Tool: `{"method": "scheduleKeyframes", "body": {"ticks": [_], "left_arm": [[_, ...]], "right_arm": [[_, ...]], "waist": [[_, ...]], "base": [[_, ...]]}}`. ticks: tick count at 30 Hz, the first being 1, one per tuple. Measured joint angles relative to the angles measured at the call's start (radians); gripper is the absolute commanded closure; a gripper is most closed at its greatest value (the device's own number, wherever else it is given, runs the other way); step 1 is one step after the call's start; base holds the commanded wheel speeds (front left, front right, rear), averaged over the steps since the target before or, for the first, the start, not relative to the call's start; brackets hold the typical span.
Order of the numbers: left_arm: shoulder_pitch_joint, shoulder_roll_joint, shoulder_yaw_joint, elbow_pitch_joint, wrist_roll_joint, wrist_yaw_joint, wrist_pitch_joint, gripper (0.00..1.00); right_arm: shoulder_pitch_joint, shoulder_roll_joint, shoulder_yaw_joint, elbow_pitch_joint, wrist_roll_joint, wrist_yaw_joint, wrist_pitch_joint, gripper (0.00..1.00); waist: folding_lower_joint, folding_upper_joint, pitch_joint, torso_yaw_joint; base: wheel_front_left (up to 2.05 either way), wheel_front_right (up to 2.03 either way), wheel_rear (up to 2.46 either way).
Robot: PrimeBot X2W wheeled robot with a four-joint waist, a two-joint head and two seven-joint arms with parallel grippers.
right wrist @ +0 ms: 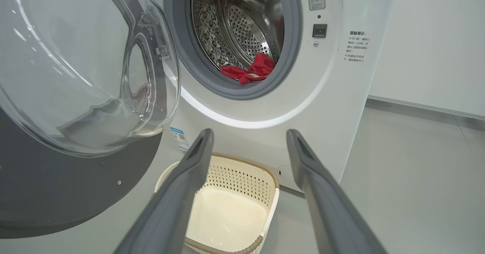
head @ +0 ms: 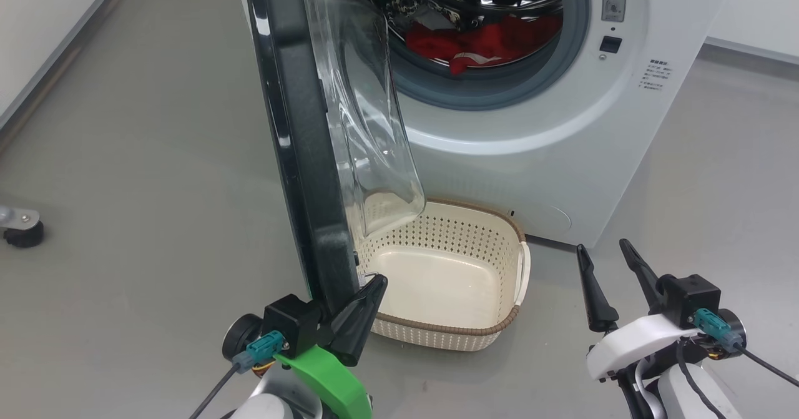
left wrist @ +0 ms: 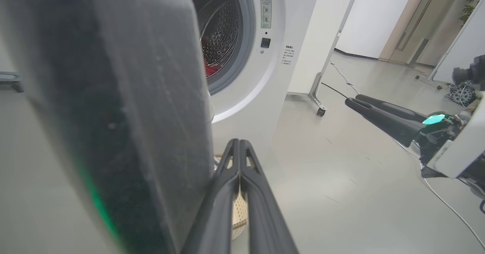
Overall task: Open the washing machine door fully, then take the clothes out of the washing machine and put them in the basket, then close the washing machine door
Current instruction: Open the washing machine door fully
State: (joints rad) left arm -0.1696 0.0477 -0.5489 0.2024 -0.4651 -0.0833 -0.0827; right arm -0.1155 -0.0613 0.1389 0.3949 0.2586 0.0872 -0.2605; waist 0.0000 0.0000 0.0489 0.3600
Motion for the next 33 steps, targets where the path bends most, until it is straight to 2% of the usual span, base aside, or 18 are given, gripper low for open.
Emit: {"method": "scheduleKeyframes", "body": {"ticks": [19,26,33], "left_arm": [[0.003,0.014,0.102,0.035,0.000,0.077,-0.070,1.00],[0.004,0.047,0.181,0.070,-0.017,0.115,-0.087,1.00],[0.003,0.065,0.255,0.088,-0.055,0.132,-0.113,1.00]], "right_arm": [[-0.001,0.003,-0.021,-0.001,-0.015,0.009,0.000,0.00],[-0.002,0.004,-0.022,-0.001,-0.021,0.009,0.000,0.00],[-0.016,0.004,-0.021,-0.001,-0.024,0.016,0.000,0.00]], "waist": [[0.0000,0.0000,0.008,0.042],[0.0000,0.0000,0.009,0.048],[0.0000,0.0000,0.025,0.042]], "base": [[0.00,0.00,0.00],[0.00,0.00,0.00],[0.00,0.00,0.00]]}}
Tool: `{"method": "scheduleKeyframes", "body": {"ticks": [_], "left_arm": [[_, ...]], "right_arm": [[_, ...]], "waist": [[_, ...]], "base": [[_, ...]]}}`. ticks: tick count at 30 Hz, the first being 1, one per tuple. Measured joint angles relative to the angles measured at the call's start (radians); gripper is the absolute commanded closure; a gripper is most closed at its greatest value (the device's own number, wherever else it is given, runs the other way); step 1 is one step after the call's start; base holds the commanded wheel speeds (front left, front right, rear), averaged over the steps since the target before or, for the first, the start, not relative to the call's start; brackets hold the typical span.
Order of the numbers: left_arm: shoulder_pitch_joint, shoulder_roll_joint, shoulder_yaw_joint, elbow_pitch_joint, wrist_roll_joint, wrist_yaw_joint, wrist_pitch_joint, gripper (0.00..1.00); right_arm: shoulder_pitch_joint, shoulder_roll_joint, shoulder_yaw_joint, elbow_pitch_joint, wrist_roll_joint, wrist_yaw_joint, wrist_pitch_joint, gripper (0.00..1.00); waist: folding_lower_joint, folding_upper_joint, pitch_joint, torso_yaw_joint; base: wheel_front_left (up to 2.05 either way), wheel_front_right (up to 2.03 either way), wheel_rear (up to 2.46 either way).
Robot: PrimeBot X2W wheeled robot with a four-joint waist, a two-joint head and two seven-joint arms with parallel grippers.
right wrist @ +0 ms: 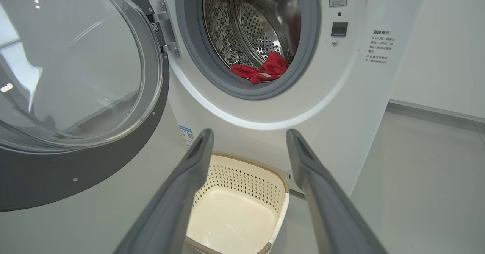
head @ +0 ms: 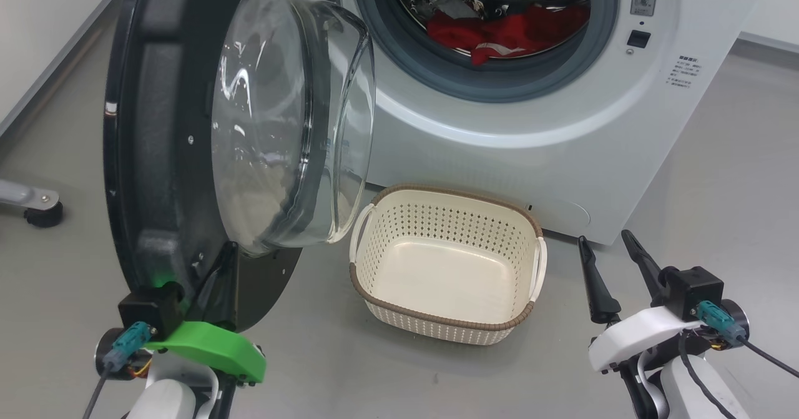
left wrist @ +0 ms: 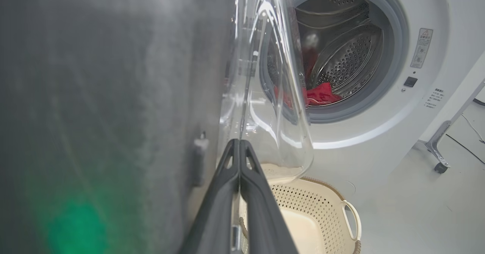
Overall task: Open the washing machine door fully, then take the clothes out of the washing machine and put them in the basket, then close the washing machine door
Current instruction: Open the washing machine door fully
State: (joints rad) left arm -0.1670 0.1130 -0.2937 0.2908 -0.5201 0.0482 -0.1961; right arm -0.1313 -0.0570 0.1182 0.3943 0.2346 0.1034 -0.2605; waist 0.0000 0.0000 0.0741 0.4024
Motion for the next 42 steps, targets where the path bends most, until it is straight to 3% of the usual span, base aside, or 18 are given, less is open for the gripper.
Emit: {"method": "scheduleKeyframes", "body": {"ticks": [30,42], "left_arm": [[-0.124,0.048,0.235,0.182,-0.106,0.027,-0.043,1.00],[-0.178,0.073,0.278,0.246,-0.110,0.035,-0.052,1.00]], "right_arm": [[-0.069,-0.012,-0.016,-0.017,-0.037,0.009,0.000,0.00],[-0.073,-0.015,-0.028,-0.017,-0.042,0.009,0.000,0.00]], "waist": [[0.0000,0.0000,0.102,-0.034],[0.0000,0.0000,0.115,-0.042]], "base": [[0.00,0.00,0.00],[0.00,0.00,0.00]]}}
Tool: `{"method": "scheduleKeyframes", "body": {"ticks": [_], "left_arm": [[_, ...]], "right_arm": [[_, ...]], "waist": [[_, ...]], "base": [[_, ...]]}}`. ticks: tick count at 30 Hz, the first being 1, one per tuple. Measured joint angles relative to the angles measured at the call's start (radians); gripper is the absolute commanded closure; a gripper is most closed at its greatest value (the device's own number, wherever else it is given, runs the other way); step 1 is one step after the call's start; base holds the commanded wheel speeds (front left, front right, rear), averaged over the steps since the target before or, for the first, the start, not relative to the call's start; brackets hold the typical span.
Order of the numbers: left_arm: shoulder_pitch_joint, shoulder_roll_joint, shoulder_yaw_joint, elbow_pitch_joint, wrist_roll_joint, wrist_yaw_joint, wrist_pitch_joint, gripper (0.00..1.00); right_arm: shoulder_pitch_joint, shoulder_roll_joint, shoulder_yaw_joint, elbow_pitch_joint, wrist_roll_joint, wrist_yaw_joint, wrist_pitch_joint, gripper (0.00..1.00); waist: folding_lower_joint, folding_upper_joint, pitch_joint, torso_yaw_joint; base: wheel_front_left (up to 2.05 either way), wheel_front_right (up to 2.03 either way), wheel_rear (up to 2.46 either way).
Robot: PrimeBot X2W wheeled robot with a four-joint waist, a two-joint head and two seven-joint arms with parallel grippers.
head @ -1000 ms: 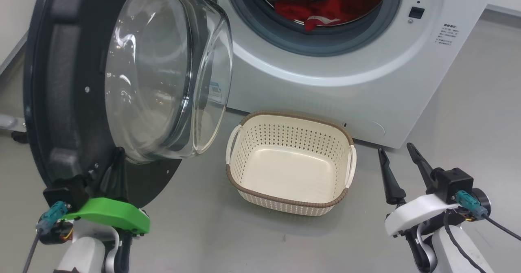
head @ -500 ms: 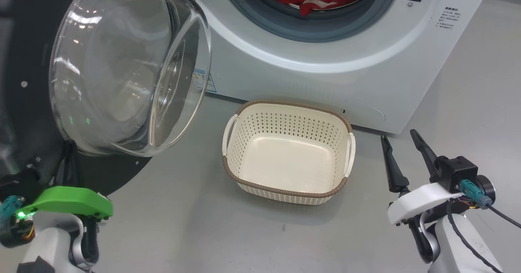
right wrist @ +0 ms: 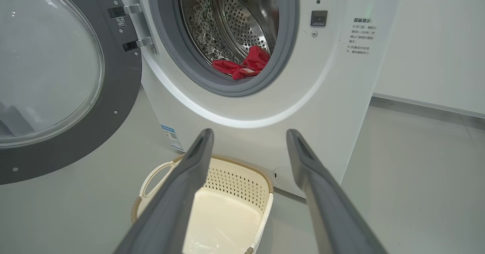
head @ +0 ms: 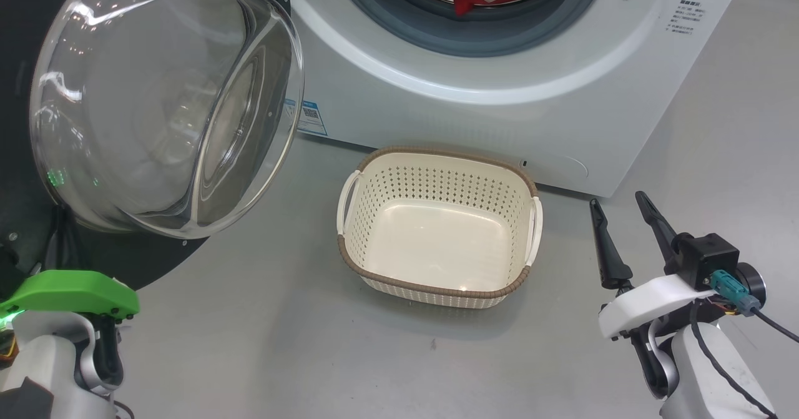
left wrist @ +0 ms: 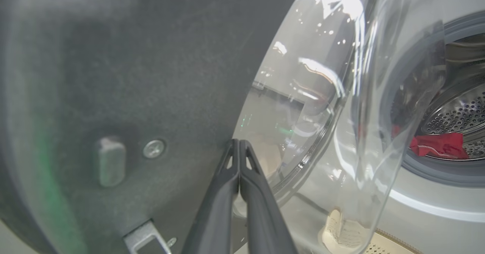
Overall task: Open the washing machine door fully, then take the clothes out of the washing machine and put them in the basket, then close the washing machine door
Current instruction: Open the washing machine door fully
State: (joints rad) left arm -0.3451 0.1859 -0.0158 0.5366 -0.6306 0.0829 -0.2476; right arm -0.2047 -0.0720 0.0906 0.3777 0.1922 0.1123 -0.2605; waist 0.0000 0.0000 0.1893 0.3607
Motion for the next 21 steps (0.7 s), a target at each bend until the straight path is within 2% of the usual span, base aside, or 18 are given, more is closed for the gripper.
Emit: {"method": "scheduleKeyframes", "body": {"ticks": [14,21], "left_arm": [[0.001,-0.012,0.003,0.008,0.025,0.000,-0.002,1.00],[0.050,-0.019,0.005,-0.062,0.062,-0.001,-0.002,1.00]], "right_arm": [[-0.011,0.002,-0.003,0.003,-0.001,0.001,0.000,0.00],[-0.011,0.006,0.006,0.008,-0.001,0.004,0.000,0.00]], "waist": [[0.0000,0.0000,-0.007,-0.006],[0.0000,0.0000,-0.027,-0.022]], "base": [[0.00,0.00,0.00],[0.00,0.00,0.00]]}}
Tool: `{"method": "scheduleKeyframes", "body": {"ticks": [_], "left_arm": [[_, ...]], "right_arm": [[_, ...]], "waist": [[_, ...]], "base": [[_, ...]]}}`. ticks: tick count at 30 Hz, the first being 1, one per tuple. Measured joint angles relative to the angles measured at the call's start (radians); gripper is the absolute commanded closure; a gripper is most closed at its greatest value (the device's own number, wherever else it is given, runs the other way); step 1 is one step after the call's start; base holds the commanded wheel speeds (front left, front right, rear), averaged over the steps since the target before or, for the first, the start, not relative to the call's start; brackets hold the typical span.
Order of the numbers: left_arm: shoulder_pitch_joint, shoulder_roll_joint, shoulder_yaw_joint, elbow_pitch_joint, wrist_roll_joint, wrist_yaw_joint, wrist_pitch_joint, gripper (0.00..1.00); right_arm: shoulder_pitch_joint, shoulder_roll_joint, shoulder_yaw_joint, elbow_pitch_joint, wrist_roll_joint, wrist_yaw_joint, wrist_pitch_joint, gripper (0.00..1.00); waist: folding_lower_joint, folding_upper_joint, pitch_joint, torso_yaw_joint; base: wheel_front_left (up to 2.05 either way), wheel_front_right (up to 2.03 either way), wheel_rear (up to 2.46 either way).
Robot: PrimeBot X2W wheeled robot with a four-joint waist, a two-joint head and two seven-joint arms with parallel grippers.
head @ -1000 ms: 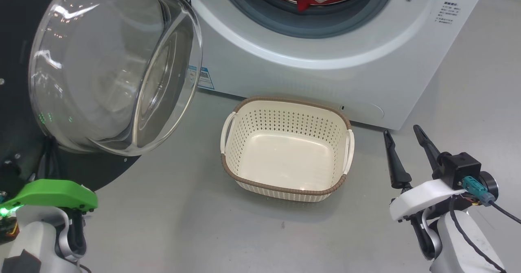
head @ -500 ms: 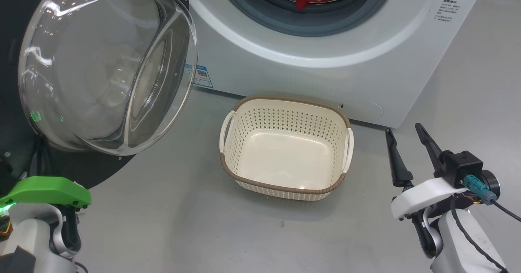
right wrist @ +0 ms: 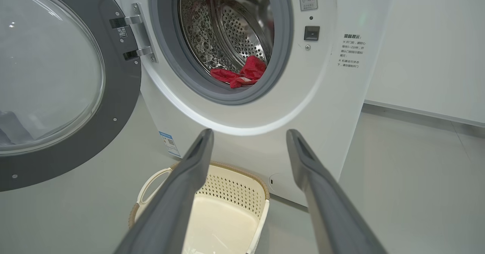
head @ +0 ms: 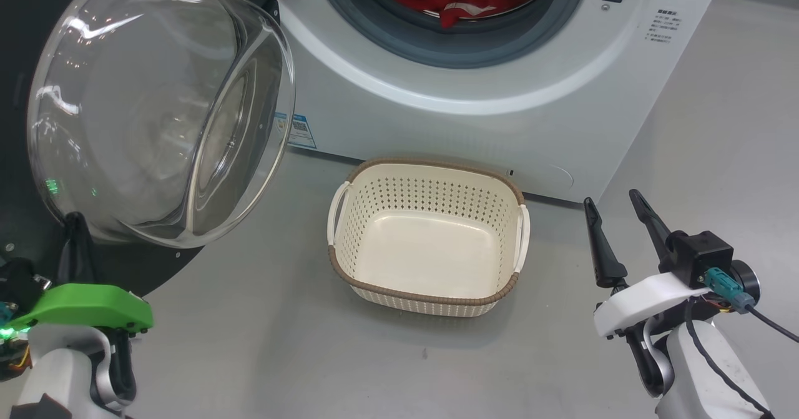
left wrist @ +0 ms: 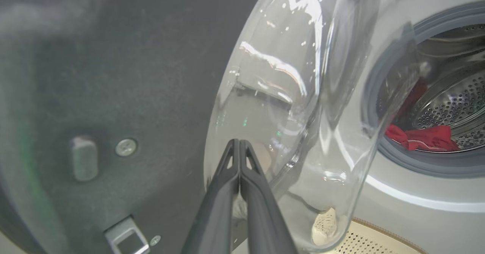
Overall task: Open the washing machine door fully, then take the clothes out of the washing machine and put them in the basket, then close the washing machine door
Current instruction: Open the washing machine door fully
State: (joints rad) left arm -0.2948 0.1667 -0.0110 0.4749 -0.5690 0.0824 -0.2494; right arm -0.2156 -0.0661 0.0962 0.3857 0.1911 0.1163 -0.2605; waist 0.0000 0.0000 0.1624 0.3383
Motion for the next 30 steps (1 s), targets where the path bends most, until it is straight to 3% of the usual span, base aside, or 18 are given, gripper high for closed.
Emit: {"method": "scheduleKeyframes", "body": {"ticks": [5,6,9,11,12,13,30], "left_arm": [[0.056,-0.025,0.000,-0.070,0.037,0.000,-0.003,0.98],[0.067,-0.027,-0.001,-0.079,0.039,0.000,-0.003,0.87],[0.097,-0.030,-0.004,-0.109,0.051,0.000,-0.003,0.76],[0.114,-0.036,-0.027,-0.118,0.053,-0.009,-0.003,0.50],[0.122,-0.047,-0.029,-0.123,0.053,-0.009,-0.003,0.18],[0.132,-0.052,-0.034,-0.132,0.054,-0.010,-0.003,0.03],[0.193,-0.059,-0.153,-0.227,0.122,-0.040,-0.002,0.00]], "right_arm": [[0.003,0.003,0.003,0.005,0.000,0.000,0.000,0.00],[0.004,0.003,0.002,0.005,0.000,0.000,0.000,0.00],[0.016,0.004,0.003,0.007,0.001,0.005,0.000,0.00],[0.027,0.005,-0.004,0.008,0.002,0.005,0.000,0.00],[0.030,0.005,-0.004,0.009,0.003,0.005,0.000,0.00],[0.031,0.005,-0.003,0.009,0.003,0.005,0.000,0.00],[0.039,0.010,0.016,0.011,0.009,0.005,0.000,0.00]], "waist": [[0.0000,0.0000,-0.021,-0.015],[0.0000,0.0000,-0.024,-0.017],[0.0000,0.0000,-0.037,-0.024],[0.0000,0.0000,-0.044,-0.029],[0.0000,0.0000,-0.048,-0.030],[0.0000,0.0000,-0.052,-0.033],[0.0000,0.0000,-0.075,-0.120]], "base": [[0.00,0.00,0.00],[0.00,0.00,0.00],[0.00,0.00,0.00],[0.00,0.00,0.00],[0.00,0.00,0.00],[0.00,0.00,0.00],[0.00,0.00,0.00]]}}
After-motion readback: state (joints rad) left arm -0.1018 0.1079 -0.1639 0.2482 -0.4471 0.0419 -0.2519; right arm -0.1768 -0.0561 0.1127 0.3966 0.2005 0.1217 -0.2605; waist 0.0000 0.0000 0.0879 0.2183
